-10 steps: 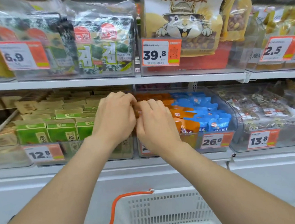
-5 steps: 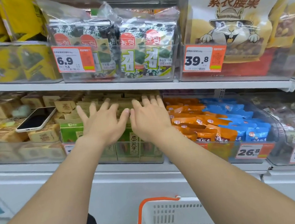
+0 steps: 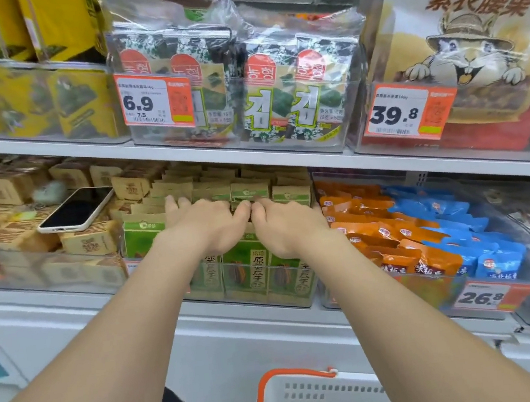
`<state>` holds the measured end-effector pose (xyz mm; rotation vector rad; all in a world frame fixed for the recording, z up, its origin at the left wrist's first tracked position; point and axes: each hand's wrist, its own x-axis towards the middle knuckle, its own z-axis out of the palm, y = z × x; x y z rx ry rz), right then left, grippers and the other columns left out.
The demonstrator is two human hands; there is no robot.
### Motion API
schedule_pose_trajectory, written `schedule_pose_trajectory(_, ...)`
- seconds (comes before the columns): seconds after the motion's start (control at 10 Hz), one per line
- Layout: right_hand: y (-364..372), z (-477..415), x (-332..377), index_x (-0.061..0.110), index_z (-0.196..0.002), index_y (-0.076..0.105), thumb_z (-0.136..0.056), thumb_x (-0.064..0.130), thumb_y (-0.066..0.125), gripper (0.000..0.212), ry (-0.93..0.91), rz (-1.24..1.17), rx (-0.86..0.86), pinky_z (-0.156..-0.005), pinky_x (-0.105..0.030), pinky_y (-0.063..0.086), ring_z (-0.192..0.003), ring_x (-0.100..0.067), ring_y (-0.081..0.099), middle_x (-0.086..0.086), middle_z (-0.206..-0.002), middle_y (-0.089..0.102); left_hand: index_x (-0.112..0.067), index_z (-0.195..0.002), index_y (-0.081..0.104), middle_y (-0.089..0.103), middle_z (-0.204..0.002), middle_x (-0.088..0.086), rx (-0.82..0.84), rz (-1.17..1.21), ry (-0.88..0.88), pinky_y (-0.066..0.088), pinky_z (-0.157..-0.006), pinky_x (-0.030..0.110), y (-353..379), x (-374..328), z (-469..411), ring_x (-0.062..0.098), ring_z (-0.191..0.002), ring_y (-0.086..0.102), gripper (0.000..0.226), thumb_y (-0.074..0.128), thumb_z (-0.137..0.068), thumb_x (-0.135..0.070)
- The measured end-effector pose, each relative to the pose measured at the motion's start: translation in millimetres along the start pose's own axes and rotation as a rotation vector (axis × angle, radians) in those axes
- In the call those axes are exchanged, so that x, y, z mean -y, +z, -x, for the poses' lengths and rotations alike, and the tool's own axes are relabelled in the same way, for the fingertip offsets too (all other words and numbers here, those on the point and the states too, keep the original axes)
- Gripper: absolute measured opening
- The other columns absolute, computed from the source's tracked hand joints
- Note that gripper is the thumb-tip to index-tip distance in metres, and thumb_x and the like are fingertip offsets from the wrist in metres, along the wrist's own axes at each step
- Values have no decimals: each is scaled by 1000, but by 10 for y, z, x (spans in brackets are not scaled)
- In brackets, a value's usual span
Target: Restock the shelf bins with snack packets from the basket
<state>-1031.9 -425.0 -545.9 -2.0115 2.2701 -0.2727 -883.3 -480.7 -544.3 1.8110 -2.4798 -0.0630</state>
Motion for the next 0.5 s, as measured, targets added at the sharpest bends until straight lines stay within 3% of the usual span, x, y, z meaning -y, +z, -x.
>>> schedule_pose_trajectory(0.1,-1,-34,-25,31,-160,29,-105,47,10,60,-8,-31,-31,-116,-62,29,-140,-37,47,-9,-157,49,-31,-149,52,48,-157,10,-91,21,-10,2,-123,67,85,-15,24,47,-148,29,76,4,-99,-63)
schedule_pose_trajectory(0.2,-9,-77,-24,38,-162,20,-107,50,10,58,31,-45,-69,-116,-59,30,-140,-38,46,-15,-153,50,-26,-134,64,60,-142,9,-259,89,-46,5,-120,69,128,-98,72,44,-143,35,66,16,-103,-57)
schedule_pose_trajectory(0.3,-22,-62,2,34,-158,30,-108,50,11,56,24,-33,-73,-111,-59,35,-134,-40,51,-16,-145,56,-17,-112,70,67,-123,9,-378,217,-24,22,-118,66,116,-244,121,37,-128,51,49,30,-106,-45)
schedule_pose_trajectory(0.4,-95,29,-37,21,-118,56,-110,42,24,40,-97,-64,-195,-79,-44,49,-102,-39,64,-11,-108,67,-16,-111,71,70,-114,6,-488,435,-20,34,-113,62,33,-390,203,33,-112,62,34,42,-104,-33)
schedule_pose_trajectory(0.5,-131,233,-63,22,-88,57,-107,33,38,29,-169,-148,-490,-53,-30,35,-71,-26,58,1,-79,61,-17,-97,76,75,-94,1,-624,728,2,43,-83,35,-37,-515,297,27,-93,65,29,50,-102,-28)
